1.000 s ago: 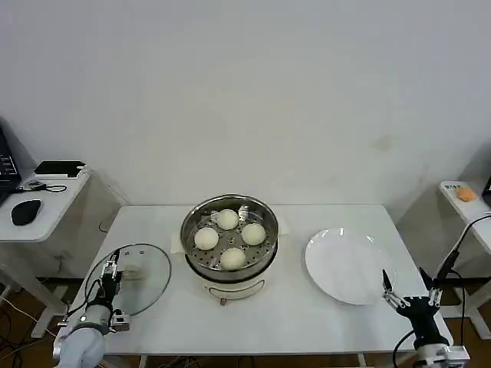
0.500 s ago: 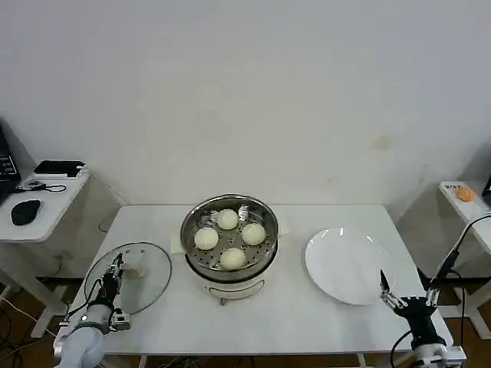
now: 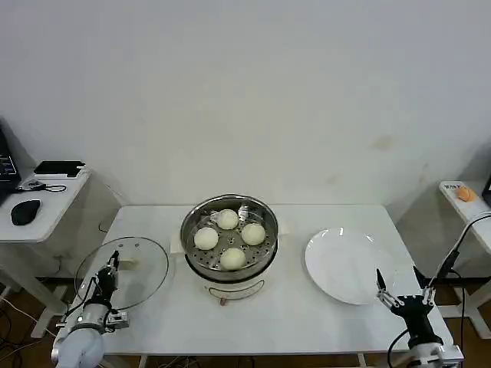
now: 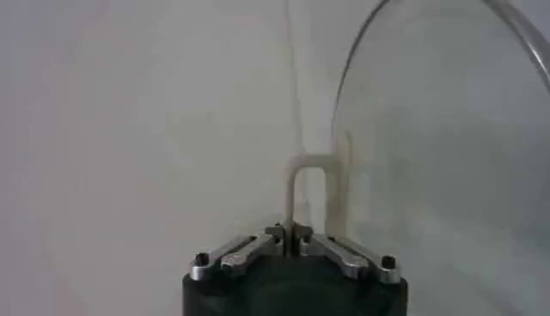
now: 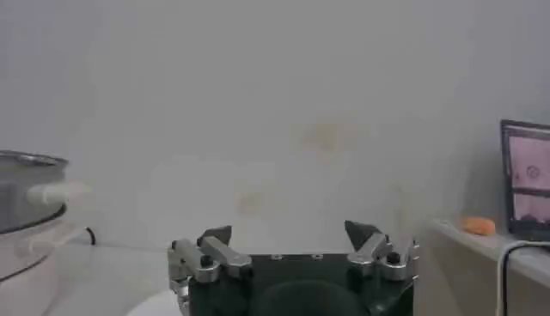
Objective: Take steamed baozi put them in steamer then cover it.
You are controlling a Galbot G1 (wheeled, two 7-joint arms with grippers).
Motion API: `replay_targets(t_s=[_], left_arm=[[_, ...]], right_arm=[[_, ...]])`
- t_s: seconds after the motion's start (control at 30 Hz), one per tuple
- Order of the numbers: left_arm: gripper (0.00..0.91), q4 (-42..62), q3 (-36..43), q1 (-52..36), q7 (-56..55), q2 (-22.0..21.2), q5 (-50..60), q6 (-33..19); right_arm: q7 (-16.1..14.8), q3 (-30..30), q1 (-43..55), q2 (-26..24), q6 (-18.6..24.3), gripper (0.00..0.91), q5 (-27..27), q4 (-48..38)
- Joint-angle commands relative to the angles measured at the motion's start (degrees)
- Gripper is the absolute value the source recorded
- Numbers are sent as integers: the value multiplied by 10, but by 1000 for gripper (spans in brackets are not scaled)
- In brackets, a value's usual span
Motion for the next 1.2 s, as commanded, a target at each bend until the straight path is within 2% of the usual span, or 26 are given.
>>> replay_targets(t_s=[0.03,0.27,0.5,0.7,0.77,0.9,1.2], left_arm=[[0,-152,-34,61,-3,5,-50,56],[0,-223,-73,97,30,26,-77,76],[0,-268,-71,93,56,59,-113,101],[0,-297,-12,70,87,85,-118,149],[0,-305,30,48,99,89,-111,173],[0,-322,100,7,129,81,-90,208],[0,-320,229,-87,202,13,-3,248]], right_arm=[[-1,-8,-3,-1,2,907,-5,0],[-1,-15,-9,-5,4,907,-9,2],[-2,-24,-13,0,4,907,-16,8],[-1,-32,-12,7,12,907,-33,3],[-1,-35,-11,9,14,907,-40,2],[-1,-36,-9,15,13,907,-43,0],[0,-53,-9,29,11,907,-70,5]])
